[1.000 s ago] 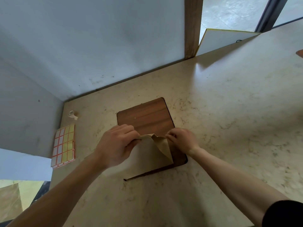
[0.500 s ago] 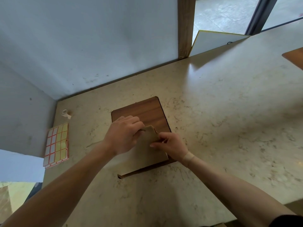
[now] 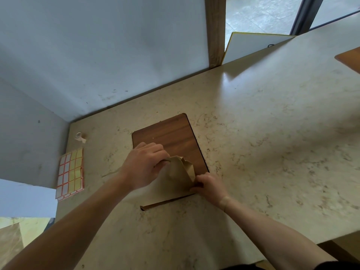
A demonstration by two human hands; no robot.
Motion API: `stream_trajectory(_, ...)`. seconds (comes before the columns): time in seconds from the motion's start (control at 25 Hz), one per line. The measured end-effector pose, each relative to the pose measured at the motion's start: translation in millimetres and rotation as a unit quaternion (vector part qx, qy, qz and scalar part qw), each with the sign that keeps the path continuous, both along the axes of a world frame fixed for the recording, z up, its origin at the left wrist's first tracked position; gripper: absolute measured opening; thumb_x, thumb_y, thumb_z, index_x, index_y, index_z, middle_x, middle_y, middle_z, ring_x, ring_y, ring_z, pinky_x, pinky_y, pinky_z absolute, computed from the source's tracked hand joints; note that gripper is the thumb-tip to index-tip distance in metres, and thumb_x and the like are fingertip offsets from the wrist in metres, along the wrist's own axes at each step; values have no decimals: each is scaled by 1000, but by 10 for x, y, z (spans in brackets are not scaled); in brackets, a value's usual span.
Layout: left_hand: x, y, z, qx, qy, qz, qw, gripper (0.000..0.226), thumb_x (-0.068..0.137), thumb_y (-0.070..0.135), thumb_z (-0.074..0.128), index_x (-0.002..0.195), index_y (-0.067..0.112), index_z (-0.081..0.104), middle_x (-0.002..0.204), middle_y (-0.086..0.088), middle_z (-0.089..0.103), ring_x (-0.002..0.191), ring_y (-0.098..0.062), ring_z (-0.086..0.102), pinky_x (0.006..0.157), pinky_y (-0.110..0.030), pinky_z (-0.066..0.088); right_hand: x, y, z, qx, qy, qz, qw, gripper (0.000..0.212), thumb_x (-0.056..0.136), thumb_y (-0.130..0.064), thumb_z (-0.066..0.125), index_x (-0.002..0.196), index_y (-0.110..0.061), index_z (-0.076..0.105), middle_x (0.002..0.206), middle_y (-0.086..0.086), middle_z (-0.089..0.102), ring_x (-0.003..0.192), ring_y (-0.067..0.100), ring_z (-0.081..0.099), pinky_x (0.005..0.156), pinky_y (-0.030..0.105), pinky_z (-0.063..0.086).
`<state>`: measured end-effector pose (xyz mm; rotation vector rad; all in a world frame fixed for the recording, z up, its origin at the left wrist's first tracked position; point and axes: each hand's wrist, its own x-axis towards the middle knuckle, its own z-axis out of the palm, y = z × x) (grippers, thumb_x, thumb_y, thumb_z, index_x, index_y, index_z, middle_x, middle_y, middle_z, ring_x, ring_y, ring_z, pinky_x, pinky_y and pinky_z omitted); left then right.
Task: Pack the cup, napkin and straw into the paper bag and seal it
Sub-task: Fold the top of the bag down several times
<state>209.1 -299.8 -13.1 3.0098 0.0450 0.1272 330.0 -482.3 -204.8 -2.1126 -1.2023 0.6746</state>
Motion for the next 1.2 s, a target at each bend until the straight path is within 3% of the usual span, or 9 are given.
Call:
stream_trajectory(0.12,-41,-14,9,-1,4,-3,1000,15,93,26,53,89,20,66,81,8,59,72,-13,54,61,-36,44,39,-164,-97,-51,-12,41,998,11,84,-35,71,88,-25,70,93,-5,67,94,16,57,75,29,45)
stream_trajectory(0.24,-76,39,57,-7,-1,11,1000,19,94,29,49,90,20,66,82,8,59,72,-12,53,62,-37,44,202,-121,45,-110,-19,54,992,11,82,-37,69,90,-30,71,91,-8,69,90,14,62,69,30,51)
stream_trajectory(0.36,-112,33,74,-12,5,3,1000,21,96,30,47,90,21,65,81,9,57,71,-9,50,62,-36,43,423,96,353,10,63,-53,997,24,80,-39,74,102,-35,67,99,-15,67,91,6,61,73,24,52)
stream_trajectory(0.48,-81,-23,51,-14,19,-8,1000,18,96,27,51,90,20,66,82,8,58,72,-12,52,62,-37,43,411,448,613,93,6,22,995,41,82,-43,69,122,-41,60,120,-15,63,107,7,51,85,26,46)
stream_trajectory(0.6,-84,-6,67,-17,11,4,1000,20,95,28,50,89,20,67,80,8,58,71,-12,52,62,-38,43,340,624,555,25,-46,67,996,24,90,-43,61,113,-39,69,113,-5,69,105,16,54,77,35,49)
stream_trajectory(0.88,-119,-64,36,-4,4,-3,1000,7,92,23,60,90,20,67,81,6,58,71,-13,51,61,-33,41,382,477,169,-33,-113,45,992,17,92,-41,60,100,-33,72,97,-4,69,99,17,57,66,34,51)
stream_trajectory(1.04,-161,-75,27,-2,2,4,1000,5,92,22,62,90,20,66,81,6,58,72,-13,51,61,-31,40,521,353,62,-112,-144,35,983,17,94,-34,55,95,-22,68,99,-2,67,97,20,60,69,36,53)
stream_trajectory(1.12,-176,-75,30,-7,-6,23,1000,7,93,23,61,90,19,66,82,5,58,73,-14,52,62,-32,41,560,425,225,-106,-116,27,987,20,95,-35,54,95,-21,68,96,-2,68,89,18,63,71,38,56)
stream_trajectory(1.2,-138,-100,24,-3,-6,46,999,7,93,24,61,91,20,65,83,5,59,73,-16,53,63,-33,41,553,546,544,-5,-19,-9,1000,24,95,-42,54,99,-25,70,93,-11,69,85,9,64,74,32,56)
